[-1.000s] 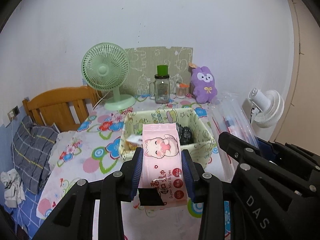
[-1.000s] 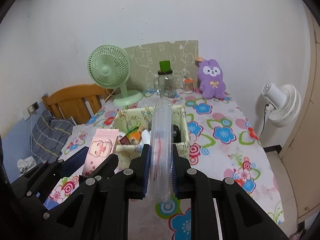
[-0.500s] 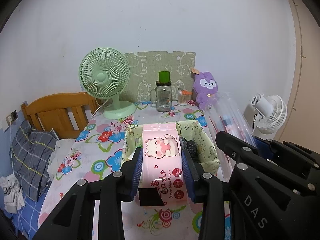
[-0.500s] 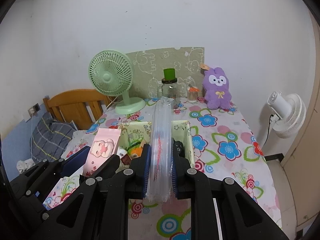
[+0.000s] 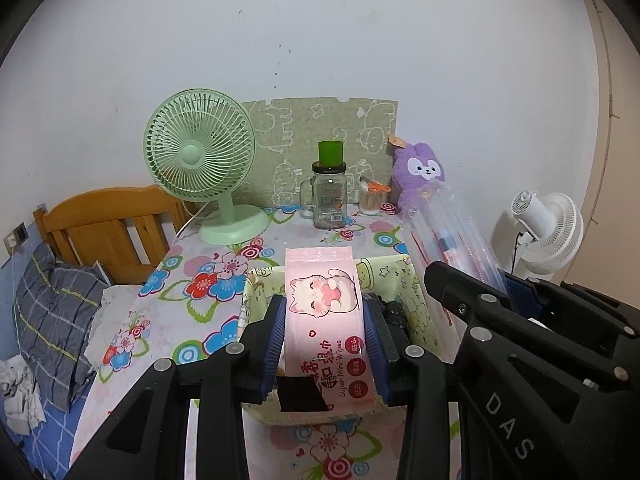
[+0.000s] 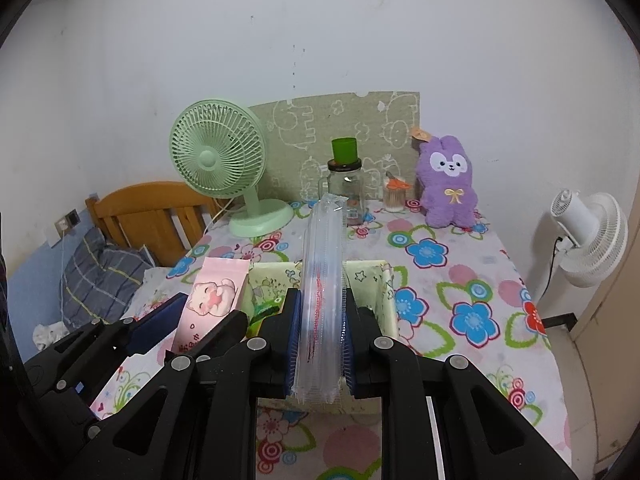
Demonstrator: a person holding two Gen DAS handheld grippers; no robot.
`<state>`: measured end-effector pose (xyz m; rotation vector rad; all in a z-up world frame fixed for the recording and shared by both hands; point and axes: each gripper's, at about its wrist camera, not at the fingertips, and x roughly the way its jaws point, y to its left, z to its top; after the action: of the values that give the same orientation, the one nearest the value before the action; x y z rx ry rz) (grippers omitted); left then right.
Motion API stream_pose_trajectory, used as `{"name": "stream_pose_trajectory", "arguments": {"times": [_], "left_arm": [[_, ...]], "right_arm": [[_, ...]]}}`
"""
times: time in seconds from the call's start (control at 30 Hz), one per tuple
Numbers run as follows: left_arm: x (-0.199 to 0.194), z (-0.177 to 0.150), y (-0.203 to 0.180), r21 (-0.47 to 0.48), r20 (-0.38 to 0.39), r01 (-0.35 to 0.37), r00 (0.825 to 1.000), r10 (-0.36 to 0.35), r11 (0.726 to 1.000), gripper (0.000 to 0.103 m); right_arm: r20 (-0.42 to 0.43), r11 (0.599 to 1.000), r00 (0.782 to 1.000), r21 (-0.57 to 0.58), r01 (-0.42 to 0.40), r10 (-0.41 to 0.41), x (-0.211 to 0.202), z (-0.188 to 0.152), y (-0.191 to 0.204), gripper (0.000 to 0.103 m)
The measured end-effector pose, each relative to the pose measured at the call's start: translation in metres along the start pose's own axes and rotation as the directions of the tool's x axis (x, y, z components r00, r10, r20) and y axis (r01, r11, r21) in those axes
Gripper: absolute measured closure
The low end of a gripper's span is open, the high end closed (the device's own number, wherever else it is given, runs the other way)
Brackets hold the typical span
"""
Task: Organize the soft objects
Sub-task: 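Carry the pink packet with the left tool over the basket while the right tool carries the sleeve, then open the left tool to drop the pink packet while the right tool releases the sleeve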
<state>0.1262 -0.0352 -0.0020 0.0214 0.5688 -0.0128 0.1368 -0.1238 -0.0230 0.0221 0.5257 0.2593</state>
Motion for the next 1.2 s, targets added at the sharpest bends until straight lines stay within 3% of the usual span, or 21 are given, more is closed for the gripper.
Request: {"name": "stream_pose_trajectory", "arguments": {"times": [0.67,0.73,0.83,1.2], "left_arm": [[0.070,0.003,0.006,-0.012,-0.040,0.031,0.999,-0.031,0.999,0.062],[0.075,0.002,0.008,-0.014,-0.047,0.027,0.998,-0.027,1.000,0.057],[0.080,-0.001,0.010,-0.014,-0.054,0.018,0.998,-0.019,1.000,0.036],[0.098,-0.013,0.017,-0.011,-0.121,-0.011,0.993,0.010,1.000,0.032]], "right_arm": [[-0.043,0.998,0.998,0.026,-0.050,0.051,0.068,0.006,-0.015,0.081],[-0.049,0.998,0.997,0.023,-0.055,0.056,0.073,0.005,-0.015,0.082],[-0.063,0.998,0.996,0.019,-0.067,0.069,0.081,0.004,-0.014,0.082],[-0.124,0.996,0.989,0.007,-0.085,0.086,0.104,-0.009,-0.009,0.082]]}}
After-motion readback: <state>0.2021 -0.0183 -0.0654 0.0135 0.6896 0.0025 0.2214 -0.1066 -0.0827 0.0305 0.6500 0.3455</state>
